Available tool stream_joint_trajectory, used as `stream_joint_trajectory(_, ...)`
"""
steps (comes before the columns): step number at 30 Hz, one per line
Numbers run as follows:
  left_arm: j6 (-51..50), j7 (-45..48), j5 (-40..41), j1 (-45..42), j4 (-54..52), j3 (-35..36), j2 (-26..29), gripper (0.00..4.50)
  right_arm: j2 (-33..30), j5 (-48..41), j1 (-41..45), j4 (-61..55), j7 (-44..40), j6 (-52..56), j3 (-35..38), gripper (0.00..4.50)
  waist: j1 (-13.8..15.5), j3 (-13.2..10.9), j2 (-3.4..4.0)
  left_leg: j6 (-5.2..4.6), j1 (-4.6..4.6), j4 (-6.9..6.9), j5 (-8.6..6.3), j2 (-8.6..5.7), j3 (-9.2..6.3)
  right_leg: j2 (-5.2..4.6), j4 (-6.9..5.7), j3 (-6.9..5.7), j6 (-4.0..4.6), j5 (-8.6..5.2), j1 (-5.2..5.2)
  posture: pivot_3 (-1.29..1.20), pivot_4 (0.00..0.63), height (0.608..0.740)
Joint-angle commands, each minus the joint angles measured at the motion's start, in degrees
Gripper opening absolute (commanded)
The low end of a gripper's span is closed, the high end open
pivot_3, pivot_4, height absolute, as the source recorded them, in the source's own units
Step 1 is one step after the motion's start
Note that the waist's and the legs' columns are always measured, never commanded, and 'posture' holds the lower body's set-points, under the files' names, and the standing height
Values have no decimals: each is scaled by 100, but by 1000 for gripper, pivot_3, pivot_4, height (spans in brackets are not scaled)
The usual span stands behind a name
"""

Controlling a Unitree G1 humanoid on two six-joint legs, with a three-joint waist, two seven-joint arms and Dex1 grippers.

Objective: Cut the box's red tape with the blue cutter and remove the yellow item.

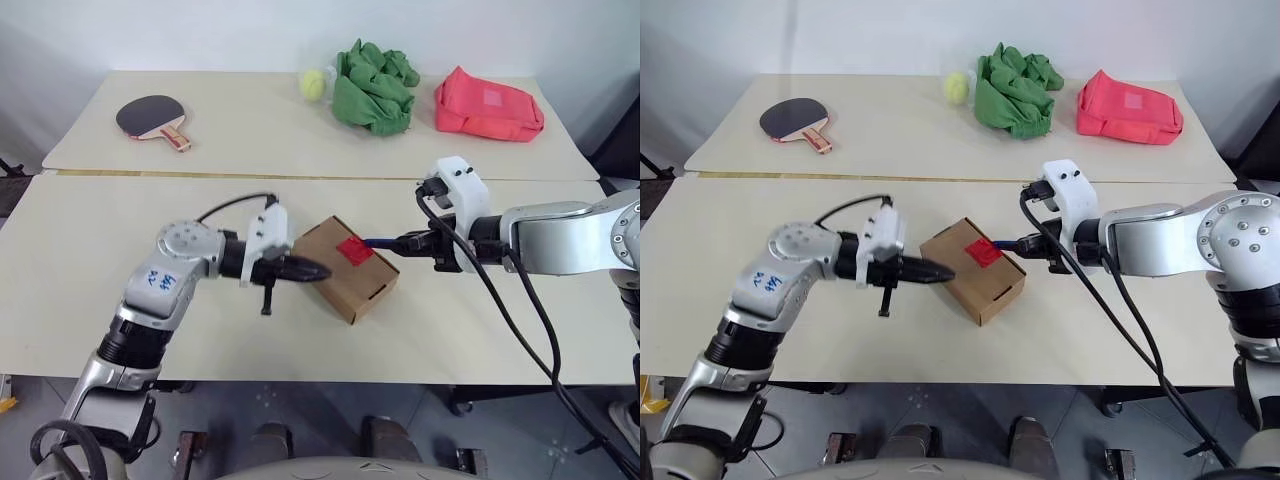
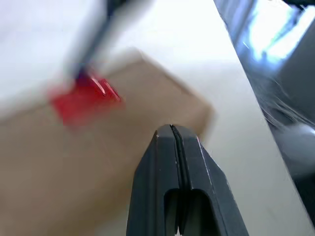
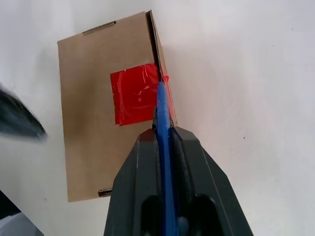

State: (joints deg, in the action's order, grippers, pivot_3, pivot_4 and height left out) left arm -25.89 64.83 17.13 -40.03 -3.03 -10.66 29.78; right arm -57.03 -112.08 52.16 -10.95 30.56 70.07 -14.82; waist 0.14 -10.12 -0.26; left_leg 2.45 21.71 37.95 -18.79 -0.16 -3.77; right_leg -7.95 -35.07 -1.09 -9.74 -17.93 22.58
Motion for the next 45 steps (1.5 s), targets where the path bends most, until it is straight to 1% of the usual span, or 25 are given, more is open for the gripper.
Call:
stream_joint_trajectory(1, 491, -442, -650, -133, 510, -454, -266, 0, -36, -92, 4, -98, -13, 27, -69, 63, -4, 0, 0, -1, 0, 0, 0, 0, 1, 0, 2, 0, -1, 1, 0, 0, 150, 740)
stream_joint_trajectory(6, 743, -621, -1159, -132, 980, -812, -356, 0, -24, -92, 77, -71, 38, 2, -95, 63, -25, -2, -3, -3, 7, -2, -2, 2, 1, 2, 2, -1, -2, 1, 10, 0, 150, 740)
stream_joint_trajectory(11, 724, -806, -1386, -21, 1168, -917, -343, 0, 106, -92, 193, 24, 131, -67, -94, 63, -11, -2, -3, -3, 7, 7, -2, 1, 0, 0, 2, 0, -4, 3, 3, 0, 150, 740)
stream_joint_trajectory(19, 522, -870, -1291, 170, 1063, -922, -433, 0, 532, -92, 545, 390, 417, -78, -138, 63, -16, -1, -2, -2, -5, 10, 0, 1, 2, 1, 1, 6, -3, 5, 1, 0, 150, 740)
stream_joint_trajectory(25, 486, -946, -1348, 231, 1122, -951, -462, 0, 693, -92, 677, 557, 389, 97, -112, 63, -16, -1, -2, -1, -6, 10, 0, 1, 2, 1, -3, 5, -2, 5, -2, 0, 150, 740)
stream_joint_trajectory(29, 468, -1024, -1404, 248, 1209, -982, -495, 0, 544, -92, 751, 651, 158, 381, -116, 63, -15, -1, -1, -1, -7, 10, 0, 1, 2, 1, -3, 5, -2, 6, -4, 0, 150, 740)
stream_joint_trajectory(33, 397, -1096, -1447, 242, 1282, -1011, -538, 0, 320, -92, 704, 611, -287, 625, -133, 63, 6, 0, -1, -2, -7, 10, -1, 0, 1, 0, -2, 4, -2, 6, -8, 0, 150, 740)
stream_joint_trajectory(38, 272, -1140, -1454, 261, 1290, -1043, -566, 0, -162, -92, 544, 465, -683, 718, -159, 63, 33, 0, 0, -4, -8, 10, -2, 0, 1, 1, 1, 4, -2, 6, -9, 0, 150, 740)
stream_joint_trajectory(45, 167, -1155, -1470, 337, 1270, -1169, -575, 0, -542, -92, 542, 386, -1189, 780, -268, 63, 88, 0, 0, -5, -15, 10, -2, 0, 2, 1, 9, 6, -2, 6, -11, 0, 150, 740)
